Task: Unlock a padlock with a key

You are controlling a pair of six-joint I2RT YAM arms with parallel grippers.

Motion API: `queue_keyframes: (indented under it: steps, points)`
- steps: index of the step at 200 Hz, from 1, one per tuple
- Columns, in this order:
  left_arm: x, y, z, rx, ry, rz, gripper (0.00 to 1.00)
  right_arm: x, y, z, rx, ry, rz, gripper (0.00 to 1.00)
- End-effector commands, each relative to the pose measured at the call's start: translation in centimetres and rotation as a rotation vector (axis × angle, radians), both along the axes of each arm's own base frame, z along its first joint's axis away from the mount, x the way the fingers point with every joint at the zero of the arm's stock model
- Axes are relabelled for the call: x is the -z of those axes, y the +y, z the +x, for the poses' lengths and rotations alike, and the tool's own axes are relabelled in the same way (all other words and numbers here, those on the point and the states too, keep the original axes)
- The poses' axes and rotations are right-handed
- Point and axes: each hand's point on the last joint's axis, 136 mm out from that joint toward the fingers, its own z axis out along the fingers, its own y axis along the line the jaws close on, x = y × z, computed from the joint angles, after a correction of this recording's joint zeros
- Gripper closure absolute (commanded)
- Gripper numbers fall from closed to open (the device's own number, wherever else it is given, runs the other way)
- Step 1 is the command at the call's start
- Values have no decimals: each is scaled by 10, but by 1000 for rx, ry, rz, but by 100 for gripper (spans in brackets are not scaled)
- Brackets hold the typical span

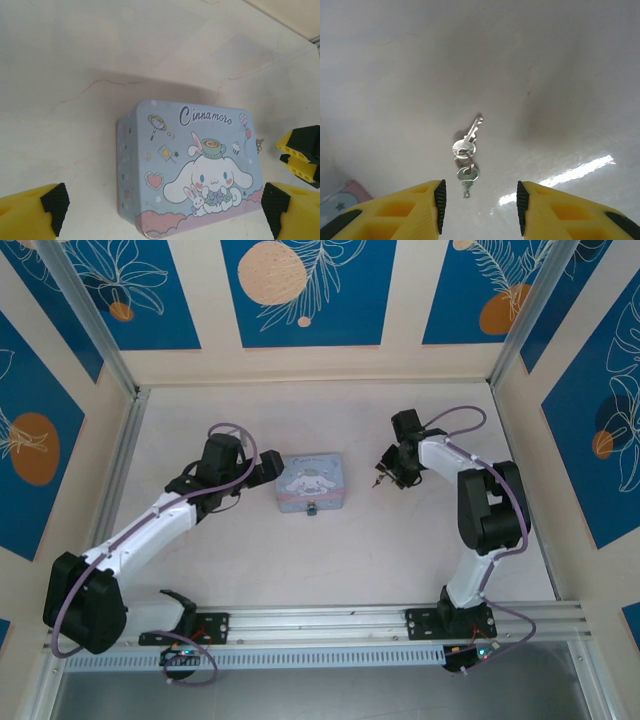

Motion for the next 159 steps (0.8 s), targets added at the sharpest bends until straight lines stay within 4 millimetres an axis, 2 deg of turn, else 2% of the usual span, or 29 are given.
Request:
queue_keyframes:
  steps: [1,50,159]
  points:
    - [4,7,-6,-19,11,8,0,3,0,-4,36,56,-49,56]
    - [6,3,-6,1,3,-7,0,9,14,0,6,100,-126,52]
    - [13,-3,-7,24,6,-30,0,30,6,-1,21,188,-253,54]
